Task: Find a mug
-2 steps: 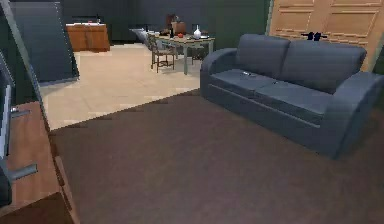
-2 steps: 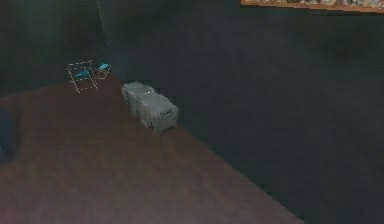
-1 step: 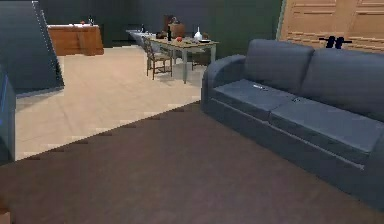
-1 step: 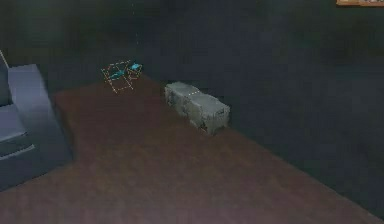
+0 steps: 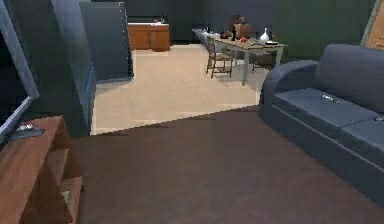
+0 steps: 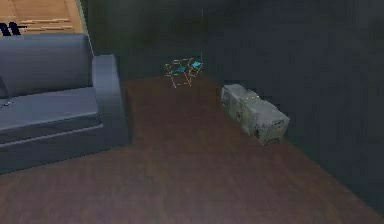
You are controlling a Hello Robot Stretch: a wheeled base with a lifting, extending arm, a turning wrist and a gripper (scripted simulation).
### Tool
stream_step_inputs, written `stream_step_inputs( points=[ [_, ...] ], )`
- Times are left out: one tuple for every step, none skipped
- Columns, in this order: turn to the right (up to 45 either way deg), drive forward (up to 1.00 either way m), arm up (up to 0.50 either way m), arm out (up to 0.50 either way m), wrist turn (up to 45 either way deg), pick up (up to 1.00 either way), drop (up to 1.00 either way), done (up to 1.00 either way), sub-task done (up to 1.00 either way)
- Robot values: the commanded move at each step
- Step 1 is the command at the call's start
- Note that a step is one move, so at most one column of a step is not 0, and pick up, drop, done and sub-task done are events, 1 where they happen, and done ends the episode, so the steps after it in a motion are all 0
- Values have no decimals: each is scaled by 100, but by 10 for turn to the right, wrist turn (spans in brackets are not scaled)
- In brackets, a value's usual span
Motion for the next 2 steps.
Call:
stream_step_inputs(
  points=[
    [0,100,0,0,0,0,0,0,0],
    [0,100,0,0,0,0,0,0,0]
  ],
)
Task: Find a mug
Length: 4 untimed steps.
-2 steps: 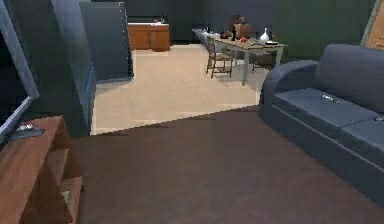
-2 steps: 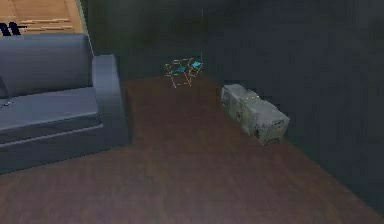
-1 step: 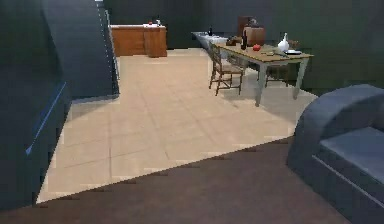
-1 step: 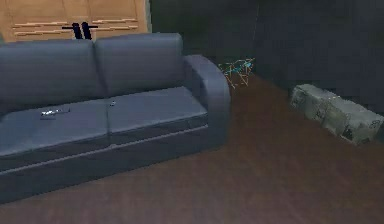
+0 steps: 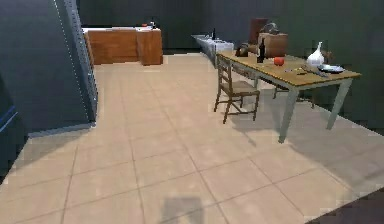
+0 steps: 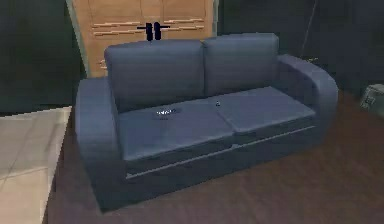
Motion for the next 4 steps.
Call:
stream_step_inputs(
  points=[
    [0,100,0,0,0,0,0,0,0],
    [0,100,0,0,0,0,0,0,0],
    [-30,0,0,0,0,0,0,0,0],
    [0,100,0,0,0,0,0,0,0]
  ],
)
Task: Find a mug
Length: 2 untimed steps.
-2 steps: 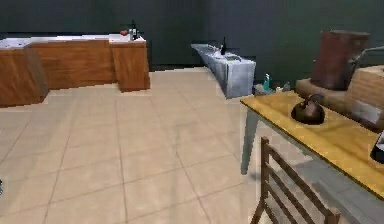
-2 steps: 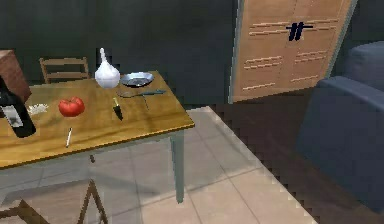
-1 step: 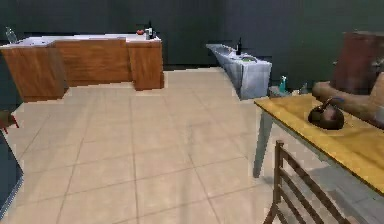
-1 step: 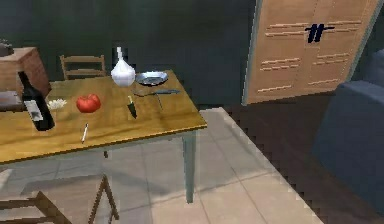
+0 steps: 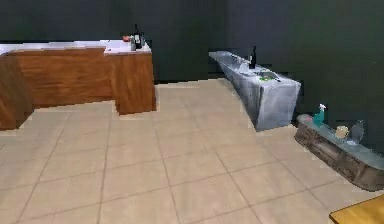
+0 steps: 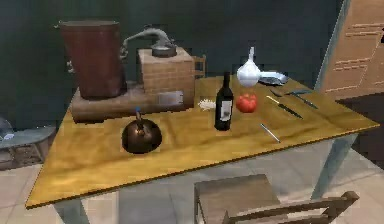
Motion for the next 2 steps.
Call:
stream_step_inputs(
  points=[
    [0,50,0,0,0,0,0,0,0],
    [210,0,0,0,0,0,0,0,0]
  ],
)
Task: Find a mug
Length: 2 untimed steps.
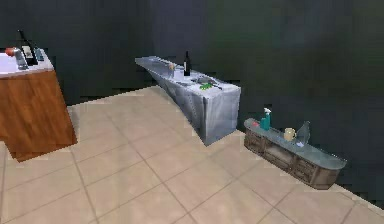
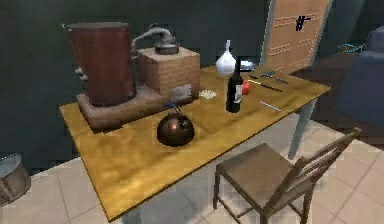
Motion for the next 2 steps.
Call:
stream_step_inputs(
  points=[
    [0,40,0,0,0,0,0,0,0],
    [420,0,0,0,0,0,0,0,0]
  ],
)
